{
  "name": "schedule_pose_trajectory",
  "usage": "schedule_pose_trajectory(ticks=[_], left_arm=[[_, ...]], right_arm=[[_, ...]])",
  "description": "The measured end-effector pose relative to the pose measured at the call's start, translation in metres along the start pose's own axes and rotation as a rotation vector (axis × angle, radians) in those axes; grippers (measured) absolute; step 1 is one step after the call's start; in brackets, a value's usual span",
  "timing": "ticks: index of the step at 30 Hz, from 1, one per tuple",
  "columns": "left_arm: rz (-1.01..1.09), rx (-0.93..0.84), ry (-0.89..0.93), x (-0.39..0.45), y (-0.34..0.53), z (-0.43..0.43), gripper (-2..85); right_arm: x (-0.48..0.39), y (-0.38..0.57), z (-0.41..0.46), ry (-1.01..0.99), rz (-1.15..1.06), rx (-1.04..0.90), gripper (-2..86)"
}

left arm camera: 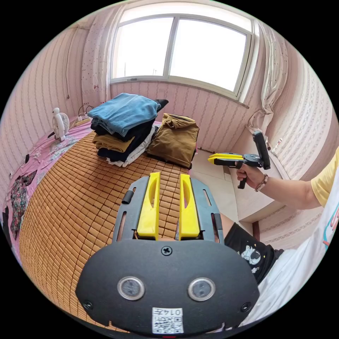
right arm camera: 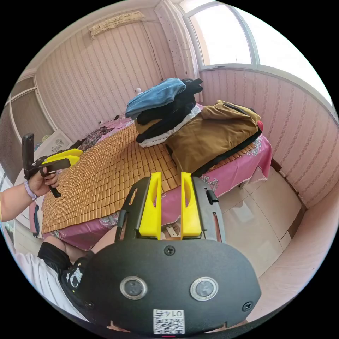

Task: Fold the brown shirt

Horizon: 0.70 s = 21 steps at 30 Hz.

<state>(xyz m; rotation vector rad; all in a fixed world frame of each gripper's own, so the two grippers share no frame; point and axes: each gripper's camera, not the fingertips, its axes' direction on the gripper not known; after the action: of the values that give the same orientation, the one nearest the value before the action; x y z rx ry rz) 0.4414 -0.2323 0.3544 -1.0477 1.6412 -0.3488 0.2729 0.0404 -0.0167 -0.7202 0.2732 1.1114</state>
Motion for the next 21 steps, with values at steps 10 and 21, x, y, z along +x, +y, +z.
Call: schedule_pose_trajectory(ticks=[10,21], left_arm=[[0.003,-0.127,0.013,-0.038,-0.115,0.19,9.7],[-0.017,-0.421,0.069,-0.032,-0.165,0.288,5.3]], right_arm=[[0.073,-0.067,0.035,0.189,0.162,0.013,9.8],[0.044,-0.08,-0.005,0.136,0.078,0.102,1.1]])
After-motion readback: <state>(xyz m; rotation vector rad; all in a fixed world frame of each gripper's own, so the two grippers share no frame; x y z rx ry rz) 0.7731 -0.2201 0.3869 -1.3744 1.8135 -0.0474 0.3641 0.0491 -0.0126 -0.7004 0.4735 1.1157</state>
